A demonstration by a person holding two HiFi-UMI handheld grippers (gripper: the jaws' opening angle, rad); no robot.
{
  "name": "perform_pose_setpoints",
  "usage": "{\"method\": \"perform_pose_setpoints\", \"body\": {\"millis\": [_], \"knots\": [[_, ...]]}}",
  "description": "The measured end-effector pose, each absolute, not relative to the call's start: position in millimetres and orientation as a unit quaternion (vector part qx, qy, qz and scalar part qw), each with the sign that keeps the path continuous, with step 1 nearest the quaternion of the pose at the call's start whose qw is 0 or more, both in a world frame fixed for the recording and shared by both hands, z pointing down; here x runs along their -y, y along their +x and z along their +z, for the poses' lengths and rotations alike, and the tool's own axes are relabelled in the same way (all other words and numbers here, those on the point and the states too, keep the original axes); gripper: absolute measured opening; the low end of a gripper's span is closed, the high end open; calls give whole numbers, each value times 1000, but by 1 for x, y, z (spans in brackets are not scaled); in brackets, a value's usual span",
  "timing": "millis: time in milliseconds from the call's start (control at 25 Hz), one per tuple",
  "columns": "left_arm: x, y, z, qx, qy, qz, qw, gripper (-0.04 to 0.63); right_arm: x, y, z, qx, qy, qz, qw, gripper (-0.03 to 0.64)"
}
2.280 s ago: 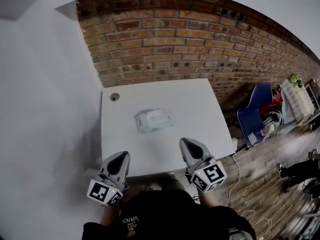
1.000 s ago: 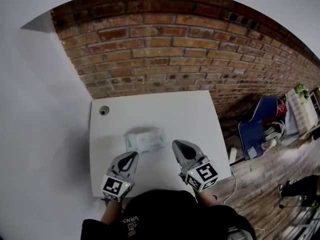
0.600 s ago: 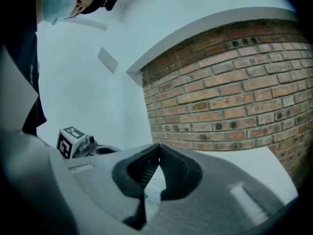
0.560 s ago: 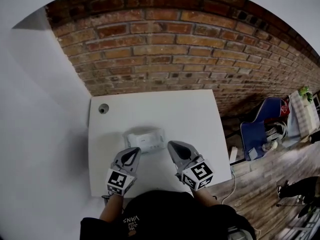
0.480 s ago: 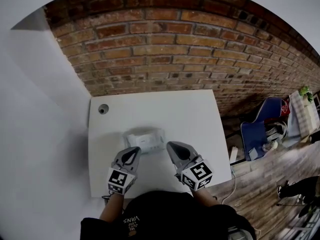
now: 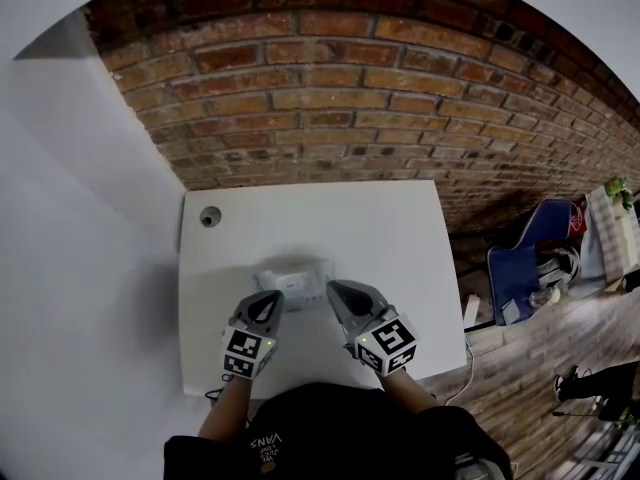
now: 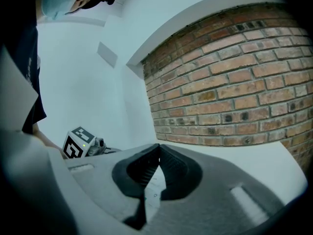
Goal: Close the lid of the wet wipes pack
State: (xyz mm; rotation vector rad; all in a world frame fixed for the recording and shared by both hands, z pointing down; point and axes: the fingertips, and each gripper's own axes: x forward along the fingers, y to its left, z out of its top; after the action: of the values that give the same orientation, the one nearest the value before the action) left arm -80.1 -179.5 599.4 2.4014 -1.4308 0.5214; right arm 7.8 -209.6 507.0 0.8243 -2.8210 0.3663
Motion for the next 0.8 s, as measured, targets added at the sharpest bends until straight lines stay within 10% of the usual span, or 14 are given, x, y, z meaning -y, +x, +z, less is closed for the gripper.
{"method": "perform_pose_setpoints", "body": {"millis": [800], "knots": [[177, -101, 638, 508, 815, 195, 201, 0, 247, -50, 556, 952, 243, 106, 153, -2]]}}
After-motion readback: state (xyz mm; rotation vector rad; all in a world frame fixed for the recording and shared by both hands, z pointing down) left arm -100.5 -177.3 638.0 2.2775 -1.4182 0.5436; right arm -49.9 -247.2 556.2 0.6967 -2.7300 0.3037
